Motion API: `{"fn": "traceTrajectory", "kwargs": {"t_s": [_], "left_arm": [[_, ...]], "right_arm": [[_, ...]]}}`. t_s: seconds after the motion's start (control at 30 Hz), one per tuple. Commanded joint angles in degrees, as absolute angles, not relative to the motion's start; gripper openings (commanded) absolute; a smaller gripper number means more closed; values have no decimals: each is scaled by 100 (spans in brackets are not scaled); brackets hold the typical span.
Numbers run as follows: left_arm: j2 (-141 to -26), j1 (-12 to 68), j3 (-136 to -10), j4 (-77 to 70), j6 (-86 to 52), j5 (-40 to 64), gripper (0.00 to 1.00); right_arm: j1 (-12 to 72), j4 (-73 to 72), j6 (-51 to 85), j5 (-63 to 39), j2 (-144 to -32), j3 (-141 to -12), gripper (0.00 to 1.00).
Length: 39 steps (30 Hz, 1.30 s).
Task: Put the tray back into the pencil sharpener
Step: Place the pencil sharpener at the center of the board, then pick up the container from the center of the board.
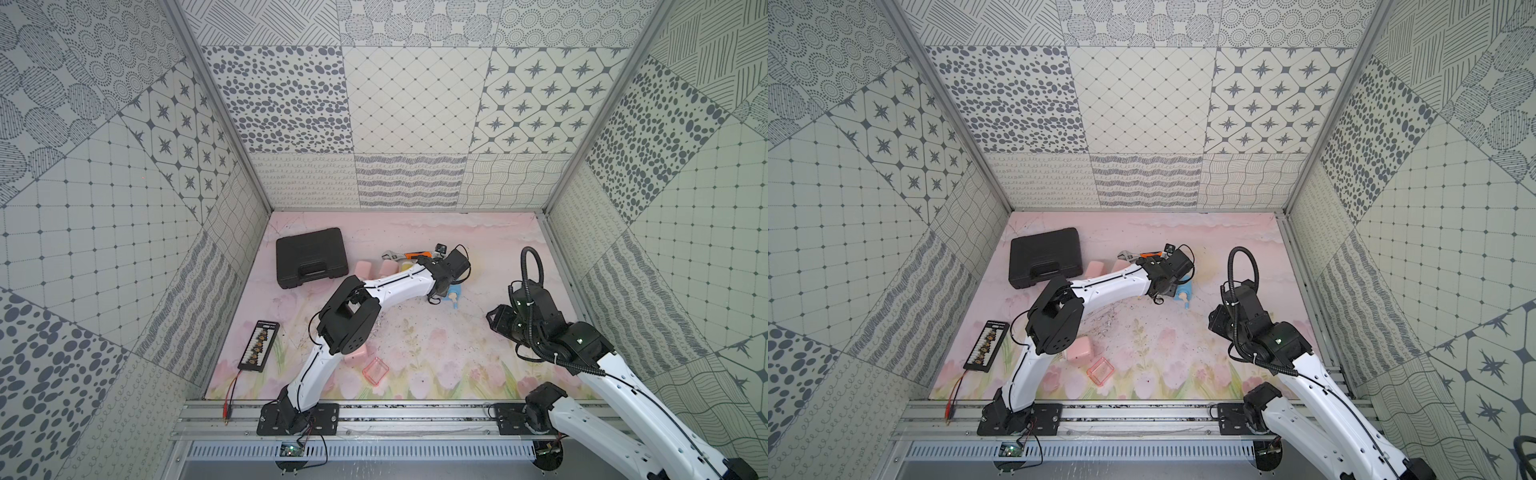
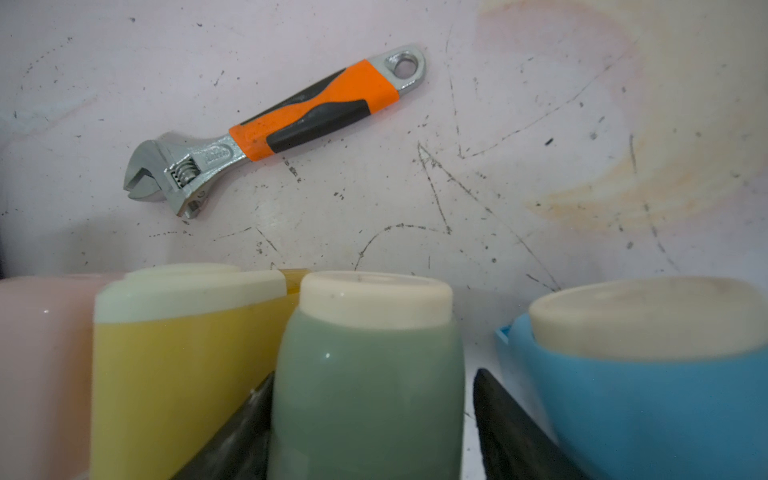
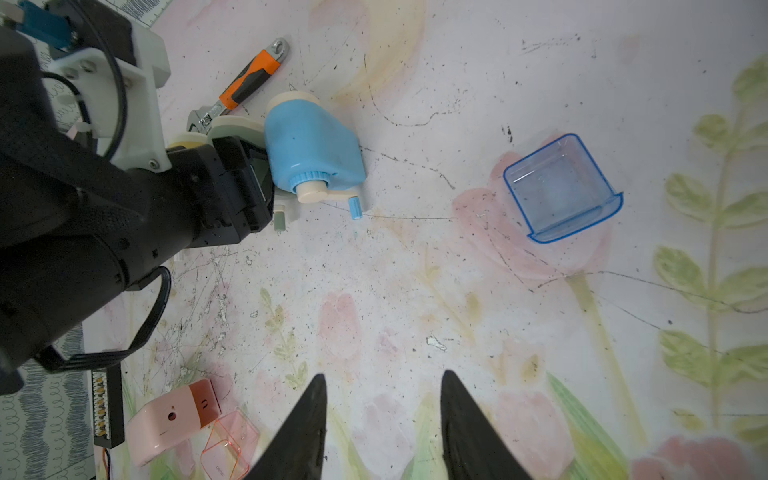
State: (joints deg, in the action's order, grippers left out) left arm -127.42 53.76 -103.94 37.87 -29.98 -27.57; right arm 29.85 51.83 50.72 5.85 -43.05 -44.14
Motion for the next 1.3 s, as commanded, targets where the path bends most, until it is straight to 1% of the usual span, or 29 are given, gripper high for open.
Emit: {"fn": "traceTrajectory", "kwargs": {"t_s": [0.0, 0.1, 0.17, 0.27, 0.37, 0.43, 0.57, 0.67, 0.77, 0.87, 1.0, 1.13, 1.27], "left_arm": [[-12505, 5392, -10363, 3792, -3128, -2865, 75], [-12332, 5397, -10321, 3730, -3111, -2895, 80], [-12173, 5405, -10297, 3724, -3111, -2950, 81], [-11724, 5447, -10050, 3485, -3097, -3093, 81], [-11023, 5477, -9497, 2939, -3040, -3089, 79], [-10489, 5484, -8980, 2294, -2947, -3034, 77], [-9455, 5482, -7773, 1015, -2645, -3158, 70], [-8991, 5484, -7137, 349, -2407, -3349, 69], [-8797, 5474, -6812, 119, -2364, -3473, 69], [-8752, 5476, -6671, -96, -2169, -3360, 69], [-8752, 5473, -6609, -333, -1984, -3249, 69], [-8783, 5475, -6577, -520, -1763, -3250, 69], [-8820, 5473, -6468, -849, -1562, -3134, 68]], "right_arm": [[2962, 5211, 4941, 607, -4289, -4467, 48], [2946, 5187, 4885, 580, -4349, -4507, 49], [2935, 5162, 4841, 547, -4416, -4542, 49], [2898, 5199, 4825, 624, -4495, -4604, 50], [2757, 5331, 4884, 766, -4602, -4636, 51], [2530, 5448, 4896, 794, -4750, -4660, 51], [1835, 5807, 5004, 830, -5115, -4605, 56], [1269, 5707, 5183, 758, -5160, -4364, 56], [757, 5393, 5499, 650, -5094, -4064, 57], [343, 4846, 5764, 347, -5127, -3739, 56], [0, 4116, 6030, -22, -5462, -3376, 55], [-281, 3470, 6078, -360, -5947, -3180, 51], [-473, 2929, 6004, -587, -6452, -3120, 44]]}}
